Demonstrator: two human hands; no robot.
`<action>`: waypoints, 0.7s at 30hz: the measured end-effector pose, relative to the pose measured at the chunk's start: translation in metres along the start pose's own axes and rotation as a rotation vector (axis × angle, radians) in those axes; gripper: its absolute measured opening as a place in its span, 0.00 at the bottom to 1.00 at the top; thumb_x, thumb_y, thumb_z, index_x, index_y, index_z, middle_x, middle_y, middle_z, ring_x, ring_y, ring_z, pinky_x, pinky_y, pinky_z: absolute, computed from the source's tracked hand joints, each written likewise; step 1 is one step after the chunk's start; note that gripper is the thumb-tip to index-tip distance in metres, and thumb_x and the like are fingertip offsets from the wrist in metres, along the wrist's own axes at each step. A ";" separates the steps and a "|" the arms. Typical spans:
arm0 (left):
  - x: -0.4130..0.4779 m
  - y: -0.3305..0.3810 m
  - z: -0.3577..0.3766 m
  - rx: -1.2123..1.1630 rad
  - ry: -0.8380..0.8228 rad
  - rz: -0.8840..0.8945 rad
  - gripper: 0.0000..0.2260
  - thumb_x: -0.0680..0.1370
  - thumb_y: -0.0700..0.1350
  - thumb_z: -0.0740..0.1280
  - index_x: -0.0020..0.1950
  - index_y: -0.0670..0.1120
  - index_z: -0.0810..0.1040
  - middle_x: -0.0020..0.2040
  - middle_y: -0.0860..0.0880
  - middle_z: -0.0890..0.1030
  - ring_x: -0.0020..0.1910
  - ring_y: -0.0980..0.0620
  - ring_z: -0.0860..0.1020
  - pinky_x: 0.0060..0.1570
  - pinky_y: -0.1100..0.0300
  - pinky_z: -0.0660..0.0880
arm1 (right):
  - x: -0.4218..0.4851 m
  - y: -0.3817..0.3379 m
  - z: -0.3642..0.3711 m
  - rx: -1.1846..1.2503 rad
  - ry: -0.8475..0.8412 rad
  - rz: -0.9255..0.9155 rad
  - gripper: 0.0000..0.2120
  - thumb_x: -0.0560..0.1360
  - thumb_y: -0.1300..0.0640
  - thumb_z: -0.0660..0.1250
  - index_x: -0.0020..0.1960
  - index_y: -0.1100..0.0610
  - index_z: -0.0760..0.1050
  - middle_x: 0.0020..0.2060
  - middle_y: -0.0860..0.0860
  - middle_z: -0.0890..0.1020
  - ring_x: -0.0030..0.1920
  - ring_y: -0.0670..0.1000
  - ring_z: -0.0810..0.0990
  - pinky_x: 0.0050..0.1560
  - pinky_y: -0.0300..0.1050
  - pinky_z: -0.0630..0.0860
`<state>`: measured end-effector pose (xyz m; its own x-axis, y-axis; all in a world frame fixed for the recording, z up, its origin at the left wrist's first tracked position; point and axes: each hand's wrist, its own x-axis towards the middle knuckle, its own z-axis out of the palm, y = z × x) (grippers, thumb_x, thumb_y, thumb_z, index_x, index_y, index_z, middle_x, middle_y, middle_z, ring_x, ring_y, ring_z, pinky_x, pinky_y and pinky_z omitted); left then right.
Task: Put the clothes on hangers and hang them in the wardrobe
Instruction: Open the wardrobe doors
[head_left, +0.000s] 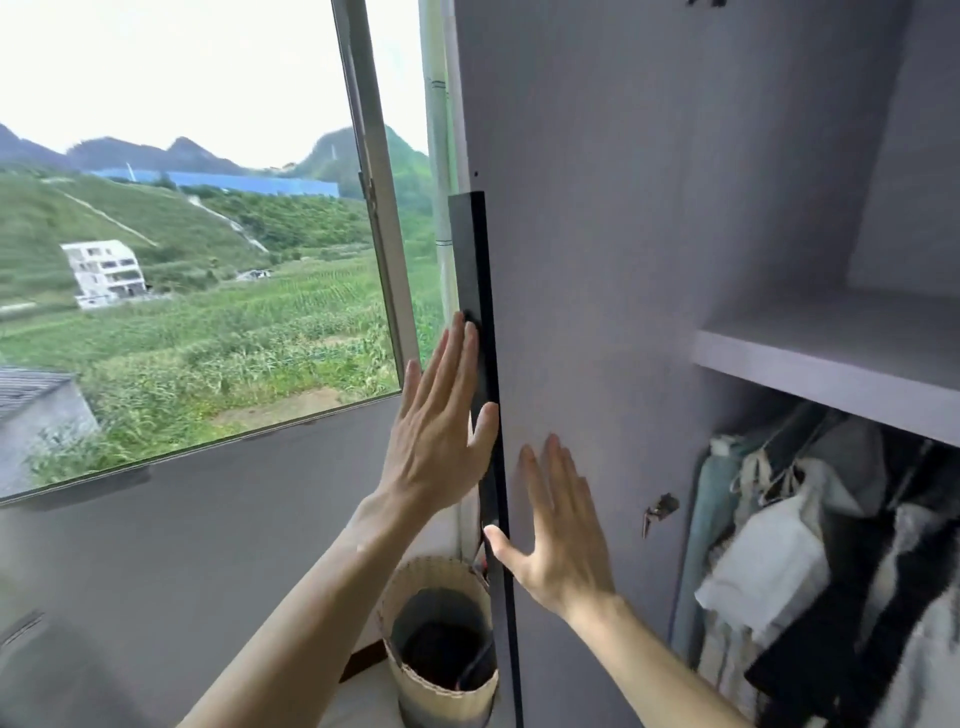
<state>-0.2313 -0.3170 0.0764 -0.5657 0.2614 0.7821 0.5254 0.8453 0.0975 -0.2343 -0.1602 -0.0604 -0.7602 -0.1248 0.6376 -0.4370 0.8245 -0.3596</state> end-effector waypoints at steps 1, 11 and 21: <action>0.002 -0.014 0.002 0.027 -0.015 0.009 0.34 0.83 0.48 0.59 0.82 0.48 0.42 0.82 0.51 0.42 0.81 0.53 0.43 0.79 0.44 0.45 | 0.006 -0.004 0.009 -0.007 0.014 0.010 0.47 0.74 0.31 0.62 0.81 0.47 0.40 0.81 0.51 0.41 0.80 0.53 0.43 0.76 0.59 0.59; 0.013 -0.078 0.022 0.131 -0.052 -0.034 0.29 0.85 0.52 0.52 0.82 0.47 0.43 0.82 0.51 0.45 0.81 0.53 0.46 0.78 0.42 0.51 | 0.046 -0.029 0.059 -0.010 0.047 0.120 0.45 0.74 0.33 0.64 0.81 0.44 0.43 0.81 0.51 0.44 0.80 0.55 0.47 0.73 0.62 0.64; -0.017 -0.028 0.046 0.046 0.050 0.131 0.35 0.75 0.41 0.68 0.81 0.49 0.58 0.82 0.45 0.54 0.81 0.46 0.53 0.76 0.39 0.57 | -0.011 0.040 -0.017 -0.088 0.162 -0.061 0.34 0.76 0.51 0.68 0.79 0.51 0.60 0.80 0.50 0.57 0.79 0.51 0.55 0.73 0.62 0.66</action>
<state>-0.2656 -0.3238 0.0322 -0.4606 0.3485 0.8163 0.5622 0.8262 -0.0355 -0.2349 -0.1164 -0.0703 -0.6428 -0.0912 0.7606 -0.4310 0.8639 -0.2607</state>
